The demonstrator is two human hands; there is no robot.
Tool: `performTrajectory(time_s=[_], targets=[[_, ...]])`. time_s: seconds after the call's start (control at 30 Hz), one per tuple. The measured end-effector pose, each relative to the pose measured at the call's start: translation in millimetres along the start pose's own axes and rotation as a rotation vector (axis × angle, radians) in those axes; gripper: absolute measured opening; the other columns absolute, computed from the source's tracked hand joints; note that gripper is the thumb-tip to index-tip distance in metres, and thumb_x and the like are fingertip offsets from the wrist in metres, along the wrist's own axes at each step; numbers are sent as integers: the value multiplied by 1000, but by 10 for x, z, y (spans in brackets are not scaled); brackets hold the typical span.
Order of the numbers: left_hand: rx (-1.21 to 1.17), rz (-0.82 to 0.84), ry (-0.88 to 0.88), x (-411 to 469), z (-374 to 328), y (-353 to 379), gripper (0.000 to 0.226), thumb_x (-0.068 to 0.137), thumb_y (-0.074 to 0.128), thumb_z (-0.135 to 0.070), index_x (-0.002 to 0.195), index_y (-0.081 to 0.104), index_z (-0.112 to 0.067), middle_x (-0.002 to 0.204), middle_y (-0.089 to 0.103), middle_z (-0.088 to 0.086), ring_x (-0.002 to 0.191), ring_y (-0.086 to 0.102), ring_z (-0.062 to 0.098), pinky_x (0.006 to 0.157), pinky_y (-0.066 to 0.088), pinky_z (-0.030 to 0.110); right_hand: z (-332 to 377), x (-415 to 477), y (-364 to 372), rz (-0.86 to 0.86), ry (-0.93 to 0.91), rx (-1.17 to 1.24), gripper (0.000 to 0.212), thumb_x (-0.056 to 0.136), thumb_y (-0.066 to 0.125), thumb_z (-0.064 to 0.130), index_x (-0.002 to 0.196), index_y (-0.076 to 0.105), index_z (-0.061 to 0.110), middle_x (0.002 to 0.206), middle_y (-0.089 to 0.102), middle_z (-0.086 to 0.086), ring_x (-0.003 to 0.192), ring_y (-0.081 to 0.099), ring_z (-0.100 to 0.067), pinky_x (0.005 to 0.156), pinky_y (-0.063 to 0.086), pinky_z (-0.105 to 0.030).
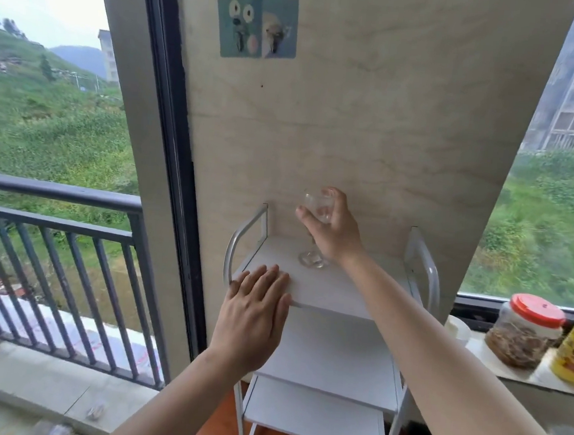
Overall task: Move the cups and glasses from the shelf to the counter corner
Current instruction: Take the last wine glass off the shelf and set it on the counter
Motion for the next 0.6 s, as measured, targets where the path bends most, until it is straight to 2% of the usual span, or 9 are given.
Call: performTrajectory(time_s=[0.13, 0.3, 0.43, 0.6], targets=[[8, 11, -4, -20, -11, -35, 54, 105, 25, -37, 135, 60, -9, 138, 60, 11, 134, 50, 31, 113, 33, 50, 38, -317, -190, -24, -4, 41, 59, 90, 72, 44, 137, 41, 26, 130, 59, -2, 105, 68, -30, 97, 53, -48], [27, 33, -12, -19, -34, -55, 55, 104, 24, -36, 135, 59, -8, 138, 60, 12, 133, 50, 32, 113, 32, 49, 147, -714, -396, -48, -4, 57, 56, 91, 71, 42, 136, 40, 28, 123, 62, -8, 103, 68, -31, 95, 54, -55], [27, 28, -10, -24, -45, -41, 55, 103, 24, -36, 134, 59, -8, 137, 60, 13, 132, 50, 33, 113, 31, 49, 243, -1063, -577, -92, 7, 30, 52, 91, 71, 41, 135, 45, 29, 107, 68, -6, 93, 71, -31, 89, 56, -55], [15, -68, 8, -40, -60, -20, 47, 102, 31, -31, 126, 62, -6, 130, 63, 15, 124, 53, 36, 110, 28, 46, 304, -1595, -899, -174, -1, 25, 53, 85, 71, 45, 131, 47, 32, 102, 67, -5, 75, 71, -31, 78, 58, -55]])
Point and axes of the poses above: each hand's wrist, its own x-axis towards the middle knuckle, its own y-axis out of the palm, z = x × y, the point moved 9 cm from there along x, towards the middle knuckle
